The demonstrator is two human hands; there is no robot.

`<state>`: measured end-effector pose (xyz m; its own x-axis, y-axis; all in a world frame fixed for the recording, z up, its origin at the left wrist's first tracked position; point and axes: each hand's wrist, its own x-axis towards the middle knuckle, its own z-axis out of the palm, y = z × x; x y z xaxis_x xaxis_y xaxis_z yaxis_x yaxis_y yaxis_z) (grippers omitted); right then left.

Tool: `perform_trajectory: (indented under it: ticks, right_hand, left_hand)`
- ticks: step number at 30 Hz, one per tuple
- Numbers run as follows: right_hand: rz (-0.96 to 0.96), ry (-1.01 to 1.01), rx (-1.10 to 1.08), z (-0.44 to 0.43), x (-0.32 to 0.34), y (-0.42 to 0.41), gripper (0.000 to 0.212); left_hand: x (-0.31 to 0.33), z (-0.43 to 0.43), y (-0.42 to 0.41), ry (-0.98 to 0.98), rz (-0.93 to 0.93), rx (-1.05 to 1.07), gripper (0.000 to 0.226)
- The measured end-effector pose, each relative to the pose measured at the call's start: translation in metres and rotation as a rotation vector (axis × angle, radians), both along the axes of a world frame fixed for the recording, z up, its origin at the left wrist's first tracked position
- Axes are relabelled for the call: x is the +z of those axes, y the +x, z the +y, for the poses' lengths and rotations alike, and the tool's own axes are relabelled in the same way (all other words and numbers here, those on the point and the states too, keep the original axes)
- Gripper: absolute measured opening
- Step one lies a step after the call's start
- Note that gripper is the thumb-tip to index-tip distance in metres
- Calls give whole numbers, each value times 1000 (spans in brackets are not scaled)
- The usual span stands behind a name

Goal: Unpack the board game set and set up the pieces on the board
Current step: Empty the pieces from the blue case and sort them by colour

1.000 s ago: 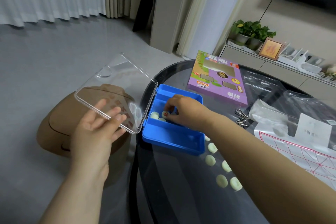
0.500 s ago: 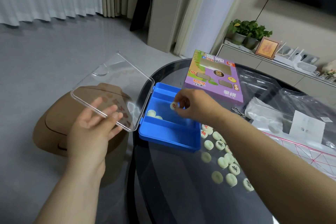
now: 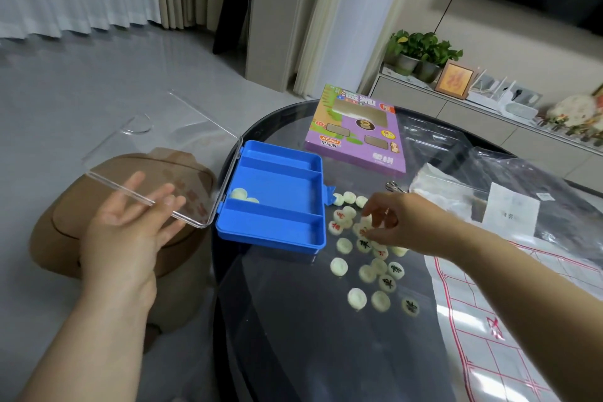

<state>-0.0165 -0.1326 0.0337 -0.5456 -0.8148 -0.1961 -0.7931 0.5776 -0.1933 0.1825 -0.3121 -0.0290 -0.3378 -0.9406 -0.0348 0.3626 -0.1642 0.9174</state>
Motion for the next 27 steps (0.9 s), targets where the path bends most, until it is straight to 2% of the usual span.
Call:
perform_trajectory:
  ticks: [5,8,12,15,20,24,27]
  right_hand:
    - [95,-110,95,-19,9,10,38]
    - [62,-172,175,-49,10,20,33]
    - [8,-126,289,-95,-5,33,30]
    - [-106,-157,320,-118,-14,42,30]
    - [-394,-219,210,-137,-21,44,32]
    - [-481,-285,170,-138,-27,44,20]
    - [-511,-313,128,-138,-29,41,20]
  left_hand:
    - [2,2,-1,-6,10,3,51]
    - [4,2,-2,1,23,1,51]
    - [5,3,-2,11,38,0,45]
    - [6,2,-1,13,43,-3,44]
    - [3,-2,1,20,34,4,36]
    - [1,-3,2,11,19,-1,38]
    - [3,-2,1,20,35,-10,36]
